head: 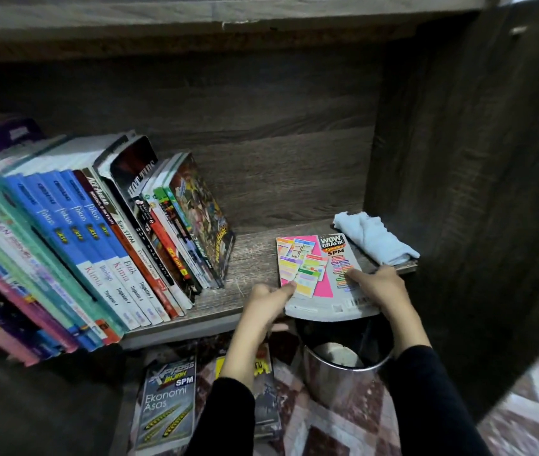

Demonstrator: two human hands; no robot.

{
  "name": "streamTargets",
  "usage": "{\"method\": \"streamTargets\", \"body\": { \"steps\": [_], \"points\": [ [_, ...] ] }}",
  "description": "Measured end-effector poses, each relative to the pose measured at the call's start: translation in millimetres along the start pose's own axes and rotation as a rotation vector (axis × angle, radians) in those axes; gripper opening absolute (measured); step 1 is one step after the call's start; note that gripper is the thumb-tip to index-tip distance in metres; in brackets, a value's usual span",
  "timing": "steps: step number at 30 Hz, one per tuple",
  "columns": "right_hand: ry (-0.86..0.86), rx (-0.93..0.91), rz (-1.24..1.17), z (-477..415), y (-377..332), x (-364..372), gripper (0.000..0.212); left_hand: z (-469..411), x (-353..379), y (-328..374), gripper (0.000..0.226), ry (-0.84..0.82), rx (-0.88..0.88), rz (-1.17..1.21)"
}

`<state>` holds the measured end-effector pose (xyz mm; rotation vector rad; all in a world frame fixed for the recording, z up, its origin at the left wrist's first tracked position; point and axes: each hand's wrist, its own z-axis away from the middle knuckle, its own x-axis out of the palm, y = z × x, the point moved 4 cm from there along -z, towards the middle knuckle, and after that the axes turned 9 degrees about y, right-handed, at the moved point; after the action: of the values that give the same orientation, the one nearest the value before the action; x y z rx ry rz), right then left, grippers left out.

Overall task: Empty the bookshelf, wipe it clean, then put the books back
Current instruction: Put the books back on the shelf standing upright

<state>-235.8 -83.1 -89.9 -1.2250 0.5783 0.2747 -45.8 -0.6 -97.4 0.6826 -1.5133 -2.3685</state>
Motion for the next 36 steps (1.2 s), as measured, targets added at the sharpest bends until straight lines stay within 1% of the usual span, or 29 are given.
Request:
{"method": "streamTargets", "body": {
  "steps": [1, 2, 3, 5, 6, 7, 9, 11, 13, 15, 16, 17, 18, 19, 20, 21, 23, 26, 28, 30, 32, 36],
  "points": [
    [-0.042, 0.047, -0.145, 0.3, 1.0, 2.8, 0.052, 1.4, -1.7, 0.5, 0.023, 0.000, -0.006, -0.011],
    [-0.098, 0.088, -0.272, 1.6, 0.6, 7.0, 0.046, 2.2, -3.6, 1.4, 0.021, 0.001, -0.003, -0.026],
    [-0.162, 0.116, -0.349, 5.1, -1.7, 9.7, 0.038, 3.3, -5.0, 2.6, 0.018, 0.002, 0.002, -0.034],
    [-0.294, 0.121, -0.390, 14.7, -8.3, 12.7, 0.025, 6.1, -7.5, 6.6, 0.014, -0.004, -0.003, 0.022],
    [-0.364, 0.111, -0.401, 19.3, -11.2, 14.2, 0.023, 5.9, -8.4, 8.2, 0.016, -0.009, -0.011, 0.066],
    [-0.439, 0.098, -0.422, 23.2, -13.6, 16.2, 0.025, 6.2, -9.3, 9.7, 0.017, -0.014, -0.029, 0.116],
    [-0.547, 0.069, -0.474, 29.5, -19.5, 19.5, 0.033, 9.3, -11.7, 11.8, 0.009, -0.026, -0.075, 0.201],
    [-0.574, 0.028, -0.528, 31.0, -24.5, 22.4, 0.041, 10.0, -14.5, 12.9, 0.010, -0.035, -0.097, 0.247],
    [-0.582, -0.013, -0.600, 35.0, -32.7, 23.6, 0.047, 7.9, -20.2, 14.7, 0.016, -0.026, -0.080, 0.289],
    [-0.567, -0.064, -0.688, 39.7, -42.5, 26.7, 0.050, 8.5, -27.5, 20.6, 0.022, 0.011, -0.022, 0.264],
    [-0.543, -0.108, -0.724, 43.1, -48.1, 28.8, 0.051, 8.4, -33.0, 24.6, 0.025, 0.062, 0.054, 0.162],
    [-0.499, -0.177, -0.734, 47.9, -54.9, 31.7, 0.051, 8.6, -39.9, 30.2, 0.029, 0.125, 0.147, -0.012],
    [-0.441, -0.267, -0.719, 55.1, -62.0, 33.9, 0.049, 8.0, -46.6, 34.9, 0.037, 0.189, 0.244, -0.216],
    [-0.380, -0.364, -0.690, 64.1, -69.3, 37.4, 0.048, 7.4, -53.8, 40.8, 0.046, 0.265, 0.336, -0.373],
    [-0.324, -0.458, -0.661, 74.7, -75.6, 41.5, 0.048, 8.2, -60.8, 48.2, 0.055, 0.325, 0.414, -0.432],
    [-0.265, -0.540, -0.635, 85.2, -80.8, 47.2, 0.049, 11.0, -67.5, 56.9, 0.060, 0.369, 0.488, -0.415],
    [-0.141, -0.675, -0.583, 104.0, -87.4, 62.0, 0.052, 20.4, -80.8, 76.3, 0.060, 0.436, 0.673, -0.320],
    [-0.027, -0.861, -0.435, 127.8, -92.1, 89.1, 0.055, 40.9, -101.3, 98.5, 0.064, 0.542, 0.899, -0.159],
    [0.050, -0.979, -0.335, 141.9, -92.3, 104.1, 0.058, 50.0, -114.3, 103.1, 0.074, 0.625, 1.017, -0.154],
    [0.080, -1.057, -0.302, 154.7, -93.9, 115.6, 0.064, 51.2, -123.4, 99.7, 0.080, 0.676, 1.077, -0.235],
    [0.097, -1.087, -0.308, 158.1, -95.6, 124.6, 0.066, 47.7, -129.9, 93.7, 0.081, 0.701, 1.102, -0.290],
    [0.014, -1.016, -0.307, 150.1, -99.3, 144.0, 0.069, 44.1, -138.9, 91.2, 0.081, 0.696, 1.080, -0.361]
  ]
}}
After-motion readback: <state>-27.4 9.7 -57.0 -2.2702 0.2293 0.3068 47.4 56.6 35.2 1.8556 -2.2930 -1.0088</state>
